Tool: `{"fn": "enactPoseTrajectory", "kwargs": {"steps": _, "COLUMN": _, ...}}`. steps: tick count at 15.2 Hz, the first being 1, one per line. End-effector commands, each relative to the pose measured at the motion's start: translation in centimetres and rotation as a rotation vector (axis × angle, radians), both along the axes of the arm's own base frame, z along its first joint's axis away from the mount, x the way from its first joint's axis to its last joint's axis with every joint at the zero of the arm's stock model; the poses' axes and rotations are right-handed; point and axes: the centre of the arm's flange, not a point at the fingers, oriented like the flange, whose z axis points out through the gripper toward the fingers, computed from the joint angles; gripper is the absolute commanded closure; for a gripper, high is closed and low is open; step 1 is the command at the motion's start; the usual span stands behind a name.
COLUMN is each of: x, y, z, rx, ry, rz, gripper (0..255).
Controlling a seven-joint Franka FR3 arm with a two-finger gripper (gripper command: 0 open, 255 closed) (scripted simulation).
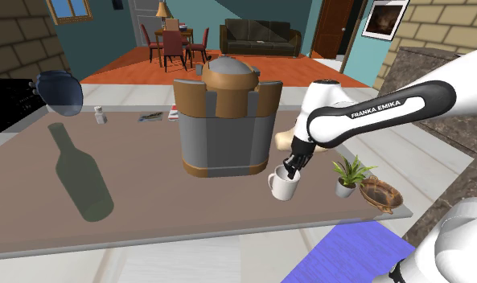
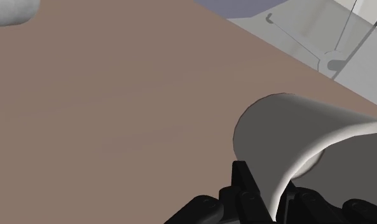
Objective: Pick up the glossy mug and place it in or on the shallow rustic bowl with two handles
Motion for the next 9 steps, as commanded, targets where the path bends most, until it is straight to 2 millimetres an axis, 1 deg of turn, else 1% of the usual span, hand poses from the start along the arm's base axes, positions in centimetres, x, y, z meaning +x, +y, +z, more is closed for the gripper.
{"fn": "enactPoseTrajectory", "kwargs": {"steps": 1, "x": 0.0, "y": 0.1, "z": 1.1, "rx": 0.0, "ry": 0.0, "rz": 0.0, "gripper": 255}}
{"fn": "enactPoseTrajectory", "kwargs": {"steps": 9, "x": 0.0, "y": 0.1, "z": 5.3, "rx": 0.0, "ry": 0.0, "rz": 0.0, "gripper": 255}}
